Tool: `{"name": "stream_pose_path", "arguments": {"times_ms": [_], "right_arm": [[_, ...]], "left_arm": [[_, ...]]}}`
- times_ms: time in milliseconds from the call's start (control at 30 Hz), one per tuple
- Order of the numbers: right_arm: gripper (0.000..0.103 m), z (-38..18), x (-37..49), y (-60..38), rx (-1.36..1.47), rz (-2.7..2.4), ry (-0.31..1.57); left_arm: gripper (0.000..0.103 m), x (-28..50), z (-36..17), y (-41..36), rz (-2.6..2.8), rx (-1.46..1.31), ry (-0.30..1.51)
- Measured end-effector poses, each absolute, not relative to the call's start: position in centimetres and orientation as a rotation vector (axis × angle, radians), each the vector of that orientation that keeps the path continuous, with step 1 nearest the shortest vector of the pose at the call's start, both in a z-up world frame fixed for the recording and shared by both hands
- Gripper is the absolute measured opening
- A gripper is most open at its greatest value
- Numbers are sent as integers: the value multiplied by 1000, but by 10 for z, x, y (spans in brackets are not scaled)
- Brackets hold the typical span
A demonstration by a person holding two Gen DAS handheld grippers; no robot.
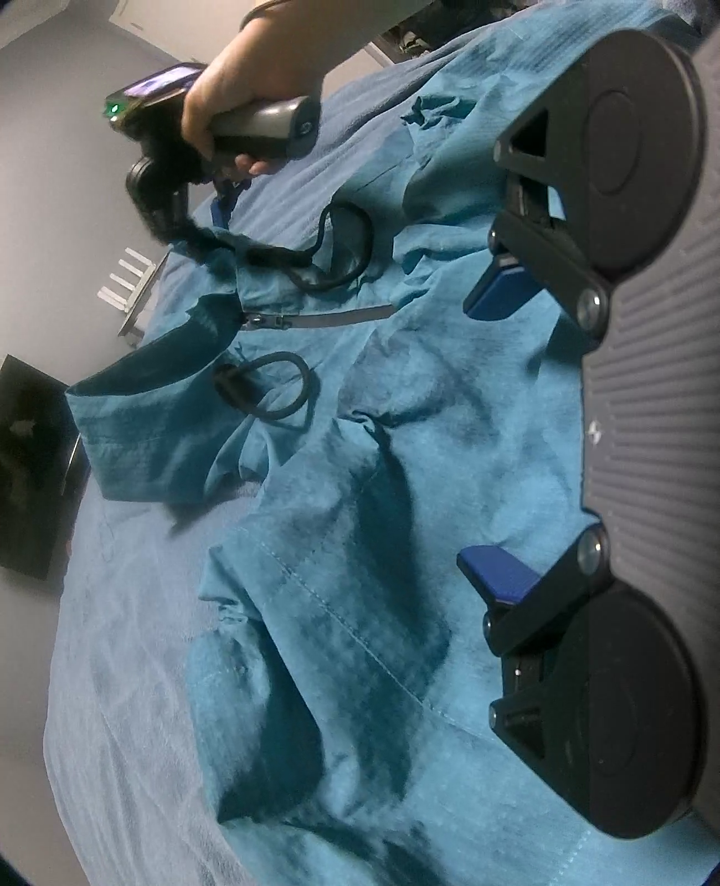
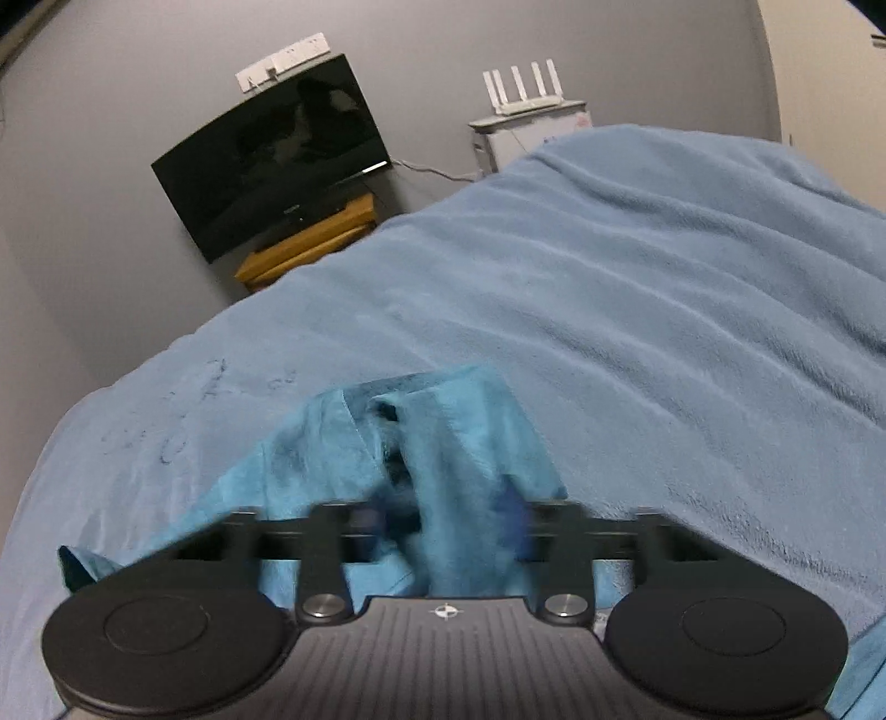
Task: Fold large clothes
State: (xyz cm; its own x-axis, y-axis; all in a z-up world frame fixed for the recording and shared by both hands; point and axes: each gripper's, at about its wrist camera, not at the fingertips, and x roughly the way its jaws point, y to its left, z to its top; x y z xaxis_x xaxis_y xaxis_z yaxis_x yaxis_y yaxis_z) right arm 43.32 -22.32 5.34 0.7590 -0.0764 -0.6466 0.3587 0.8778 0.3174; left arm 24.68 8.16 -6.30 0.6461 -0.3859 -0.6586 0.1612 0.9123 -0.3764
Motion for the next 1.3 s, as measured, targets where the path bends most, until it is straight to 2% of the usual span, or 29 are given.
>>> {"name": "stream_pose_path", "arguments": {"times_ms": [67, 167, 367, 533, 667, 800, 833, 867, 900, 967, 1000, 1100, 1300], "right_arm": [[14, 53, 423, -225, 454, -240, 638], [9, 59, 397, -220, 392, -216, 585], [9, 79, 318, -205, 268, -136, 434], [9, 80, 238, -198, 219, -102, 365], [9, 71, 178, -200, 199, -91, 339], [11, 59, 138, -203, 189, -72, 383], [14, 56, 133, -205, 199, -65, 414], [26, 53, 130, -207, 211, -70, 449], [33, 51, 125, -210, 223, -84, 472], [69, 54, 111, -214, 209, -112, 472], [74, 59, 107, -214, 189, -115, 461], [76, 81, 106, -200, 65, -50, 412], [83, 131, 170, -165, -216, 132, 397]], "left_arm": [[88, 247, -63, 82, -320, -299, 808], [88, 247, -63, 83, -321, -307, 804], [88, 241, -51, 88, -298, -340, 747], [88, 223, -16, 92, -314, -346, 570], [88, 209, 12, 91, -309, -297, 426], [88, 209, 24, 96, -278, -255, 387], [88, 211, 24, 98, -265, -254, 389], [88, 212, 24, 100, -254, -257, 396], [88, 214, 22, 101, -245, -261, 407], [88, 219, 18, 103, -235, -261, 429], [88, 219, 16, 103, -233, -257, 439], [88, 223, 9, 102, -244, -263, 475], [88, 224, 1, 100, -264, -257, 500]]}}
